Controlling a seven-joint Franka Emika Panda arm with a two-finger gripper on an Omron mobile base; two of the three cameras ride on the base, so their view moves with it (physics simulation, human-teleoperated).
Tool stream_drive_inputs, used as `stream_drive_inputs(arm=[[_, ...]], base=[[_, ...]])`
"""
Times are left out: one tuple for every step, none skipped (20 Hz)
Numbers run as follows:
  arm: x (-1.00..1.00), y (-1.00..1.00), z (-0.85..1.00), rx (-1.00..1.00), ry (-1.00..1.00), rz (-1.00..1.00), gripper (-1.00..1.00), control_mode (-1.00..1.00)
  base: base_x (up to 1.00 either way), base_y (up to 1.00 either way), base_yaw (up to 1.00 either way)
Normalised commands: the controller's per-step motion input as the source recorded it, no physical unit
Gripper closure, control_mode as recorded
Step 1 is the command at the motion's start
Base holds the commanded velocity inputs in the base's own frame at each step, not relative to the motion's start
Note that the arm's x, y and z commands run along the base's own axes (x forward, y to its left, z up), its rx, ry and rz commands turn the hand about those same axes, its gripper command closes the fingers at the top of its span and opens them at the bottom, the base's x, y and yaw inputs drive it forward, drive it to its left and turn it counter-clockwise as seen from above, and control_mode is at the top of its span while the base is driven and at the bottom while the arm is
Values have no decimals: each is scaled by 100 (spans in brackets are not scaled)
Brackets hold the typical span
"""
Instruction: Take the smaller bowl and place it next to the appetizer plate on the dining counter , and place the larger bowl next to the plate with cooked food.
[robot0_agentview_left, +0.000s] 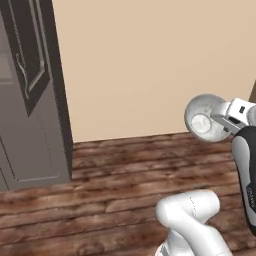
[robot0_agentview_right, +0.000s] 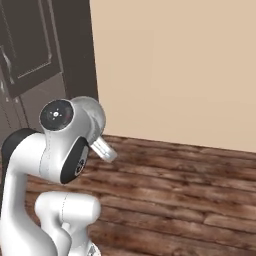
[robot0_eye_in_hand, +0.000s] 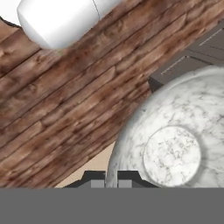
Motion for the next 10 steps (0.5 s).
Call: stream_drive_inputs(arm=[[0, 0, 0, 0, 0, 0, 100, 100], [0, 0, 0, 0, 0, 0, 100, 100], [0, 0, 0, 0, 0, 0, 100, 100], [0, 0, 0, 0, 0, 0, 100, 100], [0, 0, 0, 0, 0, 0, 100, 100], [0, 0, 0, 0, 0, 0, 100, 100], [0, 0, 0, 0, 0, 0, 100, 100], [0, 0, 0, 0, 0, 0, 100, 100], [0, 0, 0, 0, 0, 0, 100, 100], [0, 0, 0, 0, 0, 0, 100, 100]], base=[[100, -74, 0], [100, -73, 0], [100, -71, 0], [84, -73, 0], [45, -80, 3], [19, -86, 4], [0, -95, 5], [-12, -100, 4], [-28, -100, 3], [-36, -100, 3]])
